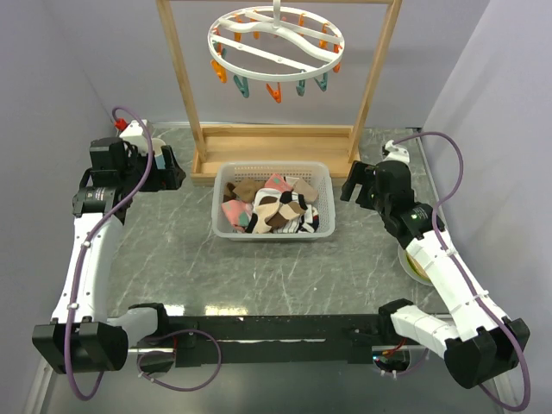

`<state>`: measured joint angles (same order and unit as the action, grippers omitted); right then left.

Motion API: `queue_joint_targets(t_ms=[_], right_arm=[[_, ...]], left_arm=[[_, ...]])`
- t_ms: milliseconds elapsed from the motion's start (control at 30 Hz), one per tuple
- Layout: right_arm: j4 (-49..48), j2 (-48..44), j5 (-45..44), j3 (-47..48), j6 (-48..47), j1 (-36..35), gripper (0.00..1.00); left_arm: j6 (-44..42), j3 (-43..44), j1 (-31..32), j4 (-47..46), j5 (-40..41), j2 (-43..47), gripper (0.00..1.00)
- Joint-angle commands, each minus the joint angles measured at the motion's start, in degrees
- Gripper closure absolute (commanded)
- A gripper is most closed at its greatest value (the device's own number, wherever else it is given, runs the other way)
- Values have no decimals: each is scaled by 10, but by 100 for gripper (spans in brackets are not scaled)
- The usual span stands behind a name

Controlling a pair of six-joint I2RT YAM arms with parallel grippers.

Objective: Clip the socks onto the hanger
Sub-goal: Adjust the clothesline at the center of the board.

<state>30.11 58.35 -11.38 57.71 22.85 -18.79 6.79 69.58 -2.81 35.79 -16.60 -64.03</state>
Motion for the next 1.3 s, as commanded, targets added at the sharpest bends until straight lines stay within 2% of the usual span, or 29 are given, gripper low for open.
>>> queue_joint_targets(t_ms=[0,233,500,767,933,1267], right_arm=[[-37,9,-33,19,-2,-3,0],[-69,68,-82,71,-34,-4,0],[-124,171,-133,149,-85,4,0],[-238,263,-165,207,-162,11,1],[-266,305,-170,246,-188,31,5],[-312,378,-160,311,-210,64,10]], left_arm=[[18,1,1,-37,1,-11,1],[43,31,0,-72,17,-55,1],[79,69,1,-173,21,-125,1],[90,130,2,-282,32,-216,1],[101,157,8,-350,-10,-256,1],[74,216,52,-394,31,-333,0]])
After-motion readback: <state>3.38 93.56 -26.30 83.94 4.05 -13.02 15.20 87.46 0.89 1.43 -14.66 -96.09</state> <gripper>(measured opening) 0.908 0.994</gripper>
